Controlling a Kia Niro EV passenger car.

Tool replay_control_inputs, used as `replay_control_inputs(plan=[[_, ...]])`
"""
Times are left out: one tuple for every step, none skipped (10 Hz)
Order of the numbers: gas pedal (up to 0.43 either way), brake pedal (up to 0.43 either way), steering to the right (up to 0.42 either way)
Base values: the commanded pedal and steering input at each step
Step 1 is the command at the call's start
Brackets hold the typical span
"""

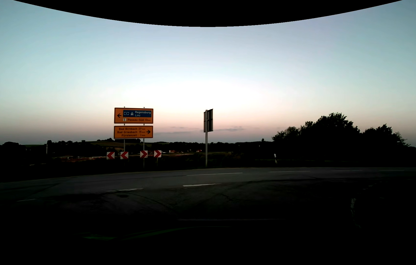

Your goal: Follow the waypoints while adhering to traffic rules and regulations

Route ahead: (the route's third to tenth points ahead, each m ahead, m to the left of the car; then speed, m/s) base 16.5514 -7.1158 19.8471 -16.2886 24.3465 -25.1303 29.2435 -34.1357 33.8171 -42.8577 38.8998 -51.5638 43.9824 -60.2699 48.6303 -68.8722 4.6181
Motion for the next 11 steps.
replay_control_inputs(plan=[[0.000, 0.287, 0.204], [0.000, 0.293, 0.213], [0.000, 0.293, 0.226], [0.000, 0.293, 0.231], [0.000, 0.293, 0.236], [0.000, 0.268, 0.239], [0.000, 0.244, 0.239], [0.000, 0.232, 0.239], [0.000, 0.232, 0.239], [0.000, 0.226, 0.239], [0.000, 0.238, 0.240]])
